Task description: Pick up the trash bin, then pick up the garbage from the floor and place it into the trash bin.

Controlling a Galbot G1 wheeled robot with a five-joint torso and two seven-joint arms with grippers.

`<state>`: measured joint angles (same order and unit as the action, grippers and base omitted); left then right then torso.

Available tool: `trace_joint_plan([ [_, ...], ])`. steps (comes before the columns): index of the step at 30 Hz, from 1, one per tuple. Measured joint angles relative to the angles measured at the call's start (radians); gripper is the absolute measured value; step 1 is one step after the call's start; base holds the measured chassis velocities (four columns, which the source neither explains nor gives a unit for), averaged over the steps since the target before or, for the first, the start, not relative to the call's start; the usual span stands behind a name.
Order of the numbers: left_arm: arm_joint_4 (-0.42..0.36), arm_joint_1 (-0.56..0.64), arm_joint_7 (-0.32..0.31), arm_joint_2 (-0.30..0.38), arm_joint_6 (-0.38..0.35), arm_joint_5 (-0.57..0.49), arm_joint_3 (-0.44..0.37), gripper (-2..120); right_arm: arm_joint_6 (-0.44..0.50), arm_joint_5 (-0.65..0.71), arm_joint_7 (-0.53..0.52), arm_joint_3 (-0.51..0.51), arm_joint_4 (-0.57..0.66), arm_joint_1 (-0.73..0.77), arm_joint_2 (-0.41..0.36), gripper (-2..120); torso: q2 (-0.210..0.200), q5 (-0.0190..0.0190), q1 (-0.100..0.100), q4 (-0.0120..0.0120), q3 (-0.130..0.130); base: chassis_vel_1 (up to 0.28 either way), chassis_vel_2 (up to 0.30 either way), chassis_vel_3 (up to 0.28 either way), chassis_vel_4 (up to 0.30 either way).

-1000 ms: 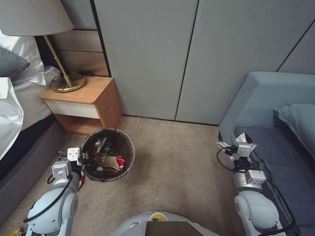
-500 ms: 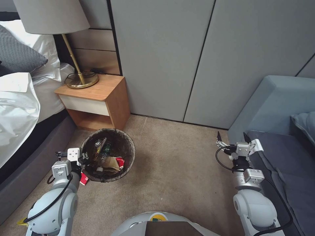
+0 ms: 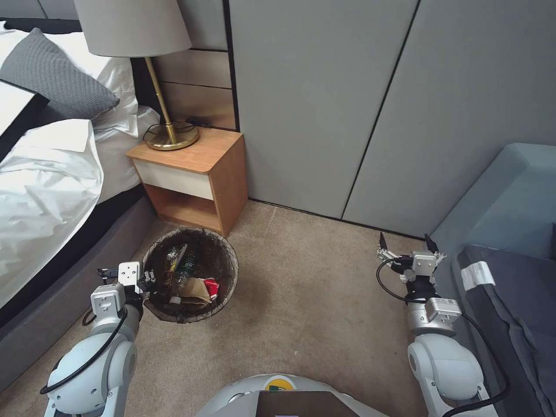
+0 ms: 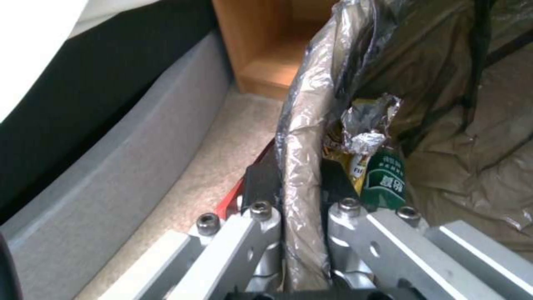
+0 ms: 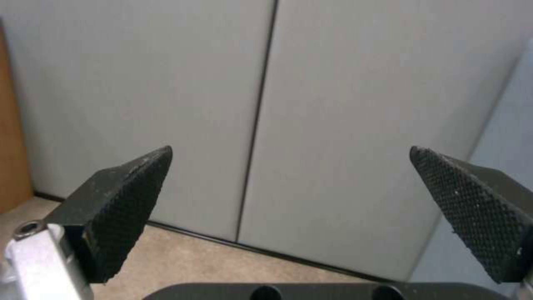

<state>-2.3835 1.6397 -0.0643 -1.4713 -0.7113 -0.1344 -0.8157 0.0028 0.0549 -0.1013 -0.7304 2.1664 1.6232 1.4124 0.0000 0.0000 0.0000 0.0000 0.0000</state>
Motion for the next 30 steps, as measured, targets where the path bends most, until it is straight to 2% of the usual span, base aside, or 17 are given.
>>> trace_joint_plan([
  [30,-0.002,0.002,-0.001,0.0,0.0,0.001,-0.003,4,0.003,-0.016,-0.003,0.021,-0.018,-0.011,0.006,100,0.0,0.0001,0.0,0.0001,0.0,0.051,0.05,0.053,0.053],
])
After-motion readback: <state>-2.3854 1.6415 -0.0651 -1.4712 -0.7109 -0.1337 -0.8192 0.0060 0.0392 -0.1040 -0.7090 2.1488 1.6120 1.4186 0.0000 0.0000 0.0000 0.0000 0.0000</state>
